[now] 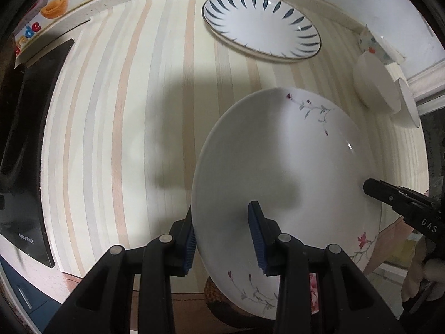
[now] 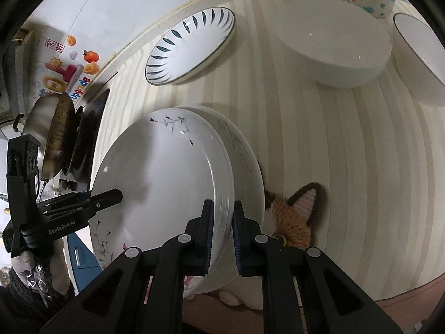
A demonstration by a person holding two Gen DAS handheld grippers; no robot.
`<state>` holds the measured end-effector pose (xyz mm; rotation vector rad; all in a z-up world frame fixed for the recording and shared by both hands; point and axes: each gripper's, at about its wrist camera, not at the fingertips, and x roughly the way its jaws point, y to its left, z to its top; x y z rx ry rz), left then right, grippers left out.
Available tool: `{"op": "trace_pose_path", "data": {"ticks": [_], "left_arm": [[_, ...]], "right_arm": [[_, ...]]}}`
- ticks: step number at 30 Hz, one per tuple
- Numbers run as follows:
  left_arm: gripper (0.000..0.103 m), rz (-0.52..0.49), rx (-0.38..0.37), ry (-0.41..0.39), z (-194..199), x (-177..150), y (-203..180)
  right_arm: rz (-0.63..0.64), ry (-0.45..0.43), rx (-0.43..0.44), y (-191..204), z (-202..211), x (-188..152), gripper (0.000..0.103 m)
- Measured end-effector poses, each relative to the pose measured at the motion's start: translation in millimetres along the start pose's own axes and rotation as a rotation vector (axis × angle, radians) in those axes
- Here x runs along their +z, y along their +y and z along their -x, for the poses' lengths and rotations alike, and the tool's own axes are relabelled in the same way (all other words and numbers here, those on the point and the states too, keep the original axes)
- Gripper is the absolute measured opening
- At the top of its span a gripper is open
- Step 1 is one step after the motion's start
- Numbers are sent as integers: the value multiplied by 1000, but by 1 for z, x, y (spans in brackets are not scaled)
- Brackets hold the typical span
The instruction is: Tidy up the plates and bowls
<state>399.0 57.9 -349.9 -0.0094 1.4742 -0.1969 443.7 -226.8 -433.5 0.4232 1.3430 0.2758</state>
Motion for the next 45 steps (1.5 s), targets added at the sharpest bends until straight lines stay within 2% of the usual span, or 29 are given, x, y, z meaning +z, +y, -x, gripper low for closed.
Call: {"op": "trace_pose_path", "data": {"ticks": [14, 23, 35, 39, 45], "left_arm": [[32, -33, 58, 59, -30, 15, -23], [32, -44, 87, 57, -44, 18, -43], [32, -7, 80, 54, -43, 18, -38], [32, 6, 77, 54, -41, 17, -30], [32, 31, 66, 61, -32, 20, -21]], "right_arm": [[-5, 14, -29, -4, -5, 5, 15], [32, 18, -76, 2, -1, 11, 14], [7, 61, -128, 3, 9, 9, 15], [4, 51, -87, 3, 16, 12, 15], [39, 57, -117, 10, 13, 16, 15]]}}
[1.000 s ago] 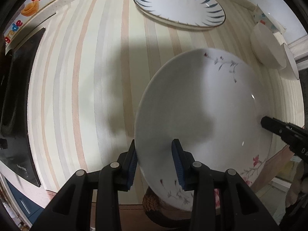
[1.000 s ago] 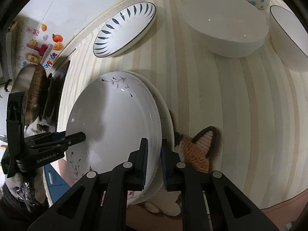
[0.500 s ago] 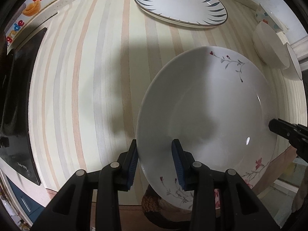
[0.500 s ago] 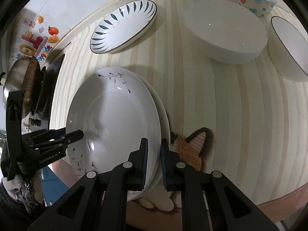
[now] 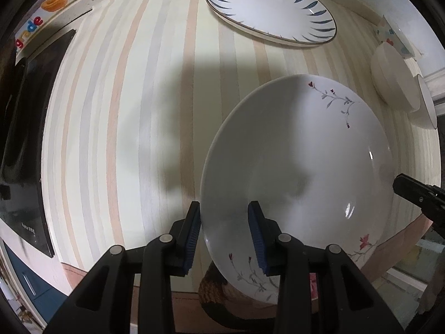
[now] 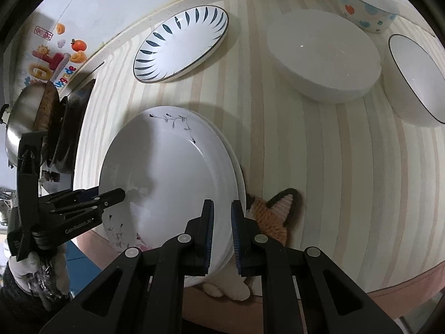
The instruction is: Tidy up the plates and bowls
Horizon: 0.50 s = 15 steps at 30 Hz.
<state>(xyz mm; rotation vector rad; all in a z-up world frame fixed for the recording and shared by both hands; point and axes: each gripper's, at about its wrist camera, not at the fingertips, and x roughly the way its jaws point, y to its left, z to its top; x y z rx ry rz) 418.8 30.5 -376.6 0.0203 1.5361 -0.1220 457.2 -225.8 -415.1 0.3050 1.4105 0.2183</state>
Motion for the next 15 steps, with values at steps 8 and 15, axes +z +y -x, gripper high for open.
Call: {"op": "trace_pose_path", "data": {"ticks": [8, 15], "left_arm": [[32, 36, 8, -96, 50, 11, 11], [33, 65, 8, -189, 83, 56, 5]], "right_arm": [[22, -9, 25, 9, 16, 6, 15], [61, -58, 28, 22, 43, 44, 24]]}}
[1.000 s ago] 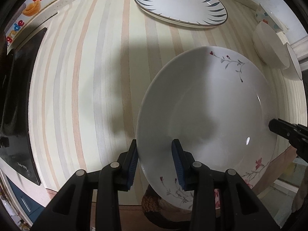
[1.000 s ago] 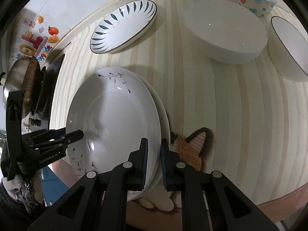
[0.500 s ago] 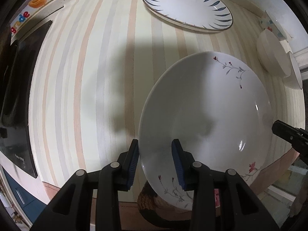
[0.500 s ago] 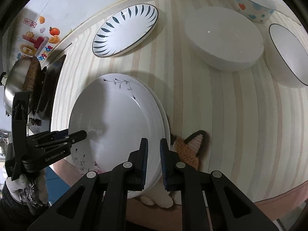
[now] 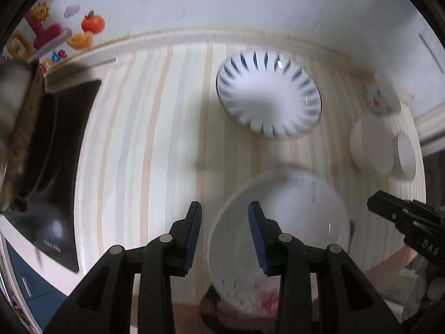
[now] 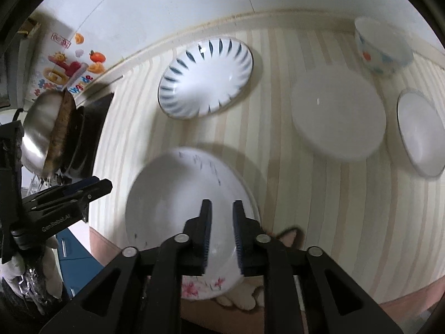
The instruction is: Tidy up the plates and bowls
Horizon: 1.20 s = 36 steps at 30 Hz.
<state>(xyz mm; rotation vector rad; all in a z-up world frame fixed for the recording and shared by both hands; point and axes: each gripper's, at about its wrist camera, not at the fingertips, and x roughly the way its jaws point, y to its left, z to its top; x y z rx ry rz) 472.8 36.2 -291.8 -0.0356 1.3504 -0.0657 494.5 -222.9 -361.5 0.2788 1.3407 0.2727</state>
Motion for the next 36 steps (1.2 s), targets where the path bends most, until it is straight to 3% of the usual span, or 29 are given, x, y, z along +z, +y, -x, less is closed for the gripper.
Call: {"op": "trace_pose_path", "data": {"ticks": [2, 4, 9, 13, 18, 24, 27, 32, 36], "left_arm": [[34, 22, -9, -6, -4, 20, 1], [34, 54, -30, -17, -10, 41, 7], [34, 105, -64, -10, -36, 89, 15], [34, 114, -79, 43, -72, 120, 17], [34, 123, -89, 122, -110, 134, 17], [34, 106, -96, 172, -139, 139, 16], [34, 98, -99, 159, -141, 139, 14], [25, 90, -104, 143, -140, 139, 10], [25, 97, -102, 141, -139, 137, 8]], "right_arm": [[-1, -17, 0, 0, 3, 20, 36], [-17, -29, -8, -3, 4, 39, 40], [-80, -49, 37, -16, -2, 94, 42], [-119, -44, 21, -29, -24, 137, 42], [-129, 8, -5, -37, -67, 179, 42], [-137, 57, -21, -42, -103, 200, 42], [-144, 77, -19, -45, -114, 208, 39], [-132, 110, -22, -48, -127, 213, 18], [-121, 120, -32, -48, -135, 212, 14]]}}
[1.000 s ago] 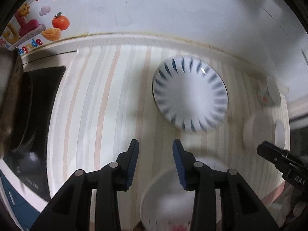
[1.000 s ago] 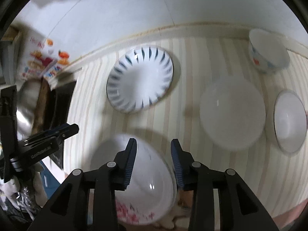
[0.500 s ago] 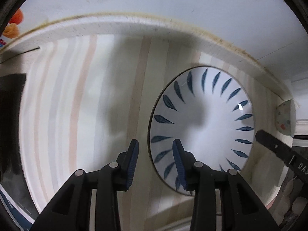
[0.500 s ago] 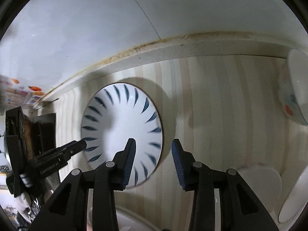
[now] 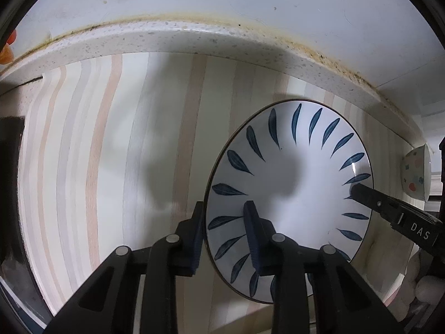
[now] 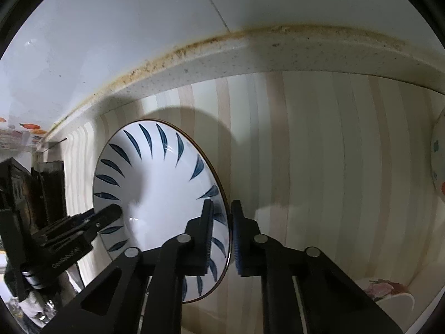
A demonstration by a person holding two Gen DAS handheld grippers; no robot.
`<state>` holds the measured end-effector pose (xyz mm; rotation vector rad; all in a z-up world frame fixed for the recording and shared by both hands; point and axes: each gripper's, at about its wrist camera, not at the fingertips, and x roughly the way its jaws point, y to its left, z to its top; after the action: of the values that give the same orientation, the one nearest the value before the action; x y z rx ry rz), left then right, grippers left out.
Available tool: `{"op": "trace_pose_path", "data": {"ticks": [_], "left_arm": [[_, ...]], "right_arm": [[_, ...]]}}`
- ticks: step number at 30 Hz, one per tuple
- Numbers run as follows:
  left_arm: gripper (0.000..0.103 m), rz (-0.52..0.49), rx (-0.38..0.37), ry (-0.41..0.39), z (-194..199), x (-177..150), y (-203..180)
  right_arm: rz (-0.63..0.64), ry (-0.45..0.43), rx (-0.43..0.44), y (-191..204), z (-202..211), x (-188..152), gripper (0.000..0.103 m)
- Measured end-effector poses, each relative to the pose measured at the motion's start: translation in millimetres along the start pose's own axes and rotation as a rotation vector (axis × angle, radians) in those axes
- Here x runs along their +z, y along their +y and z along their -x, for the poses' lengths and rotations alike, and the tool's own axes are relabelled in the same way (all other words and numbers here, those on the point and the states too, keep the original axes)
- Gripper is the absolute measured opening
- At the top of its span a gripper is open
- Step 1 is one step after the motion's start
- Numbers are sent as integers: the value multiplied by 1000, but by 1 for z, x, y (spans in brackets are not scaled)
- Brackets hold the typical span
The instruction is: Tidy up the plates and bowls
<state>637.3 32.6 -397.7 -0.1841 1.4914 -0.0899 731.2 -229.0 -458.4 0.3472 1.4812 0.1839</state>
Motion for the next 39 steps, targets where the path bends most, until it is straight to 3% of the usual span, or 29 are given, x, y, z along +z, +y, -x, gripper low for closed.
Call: {"op": "trace_pose_path", "data": {"ticks": [12, 22, 32, 39], "left_arm": [[25, -21, 19, -10, 8, 3, -21], [25, -56, 8, -57, 55, -13, -26], [25, -103, -20, -111, 94, -77, -31], [25, -109, -38, -126, 114, -136, -18]], "right_arm": [[18, 2, 5, 5, 7, -4, 14], [44, -34, 34, 17, 53, -28, 14], [71, -78, 71, 23, 105, -88, 14], [81, -71, 88, 21, 122, -161, 14]]}}
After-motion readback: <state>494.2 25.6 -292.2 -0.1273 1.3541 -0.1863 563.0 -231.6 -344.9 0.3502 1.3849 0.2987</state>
